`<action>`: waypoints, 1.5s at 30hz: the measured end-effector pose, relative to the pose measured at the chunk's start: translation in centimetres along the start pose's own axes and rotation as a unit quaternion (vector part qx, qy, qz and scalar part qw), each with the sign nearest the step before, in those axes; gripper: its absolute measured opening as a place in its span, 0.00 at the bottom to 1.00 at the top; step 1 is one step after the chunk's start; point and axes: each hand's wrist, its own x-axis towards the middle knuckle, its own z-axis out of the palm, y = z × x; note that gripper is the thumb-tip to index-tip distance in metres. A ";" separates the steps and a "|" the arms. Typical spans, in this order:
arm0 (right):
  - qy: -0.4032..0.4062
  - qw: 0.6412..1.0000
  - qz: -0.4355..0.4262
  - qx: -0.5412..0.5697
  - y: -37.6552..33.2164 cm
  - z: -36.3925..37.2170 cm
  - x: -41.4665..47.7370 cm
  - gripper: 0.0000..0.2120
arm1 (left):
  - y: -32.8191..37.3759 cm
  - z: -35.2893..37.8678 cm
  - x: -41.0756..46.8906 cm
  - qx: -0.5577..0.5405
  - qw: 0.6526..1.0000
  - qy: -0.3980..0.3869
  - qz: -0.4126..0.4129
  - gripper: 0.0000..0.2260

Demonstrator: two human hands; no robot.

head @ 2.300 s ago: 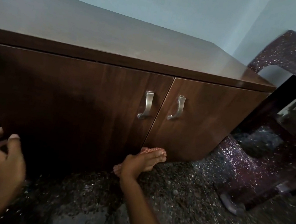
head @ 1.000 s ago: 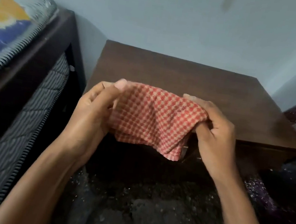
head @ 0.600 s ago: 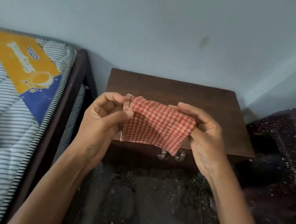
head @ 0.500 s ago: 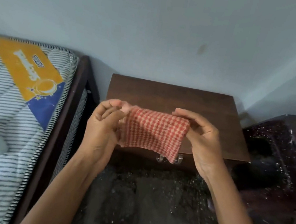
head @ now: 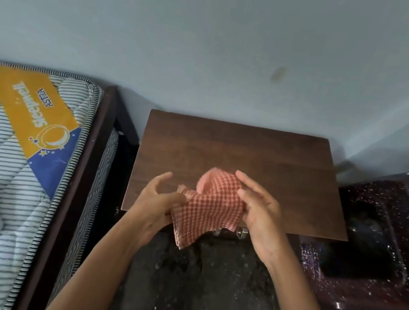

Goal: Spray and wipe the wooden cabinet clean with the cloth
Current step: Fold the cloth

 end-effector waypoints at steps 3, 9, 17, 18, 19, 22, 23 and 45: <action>0.036 0.999 -0.007 -0.016 0.7 -0.7 0.4 0.22 | 0.0 0.4 0.7 0.072 0.993 0.009 0.097 0.33; 0.025 1.000 0.010 -0.004 1.2 -0.7 1.2 0.33 | -0.7 1.9 2.0 0.318 0.915 -0.028 0.247 0.37; 0.111 0.924 -0.142 -0.336 2.1 -0.5 1.4 0.20 | -0.7 1.3 4.1 0.584 0.714 0.005 0.386 0.13; 0.126 0.893 -0.181 -0.393 2.1 -0.4 1.4 0.16 | -0.4 1.4 3.8 0.615 0.697 0.017 0.369 0.10; 0.130 0.873 -0.206 -0.423 1.9 -0.4 1.4 0.13 | -0.1 1.3 3.7 0.656 0.674 0.020 0.340 0.09; 0.111 0.864 -0.213 -0.442 0.8 -0.8 1.3 0.07 | 1.3 0.9 3.5 0.689 0.672 -0.025 0.270 0.06; 0.081 0.890 -0.183 -0.410 0.0 -0.9 1.0 0.07 | 2.1 0.8 3.2 0.642 0.723 -0.052 0.249 0.05; 0.142 0.964 -0.085 -0.208 -16.8 -5.3 -3.9 0.08 | 6.9 14.7 -6.6 0.239 0.936 -0.223 0.130 0.22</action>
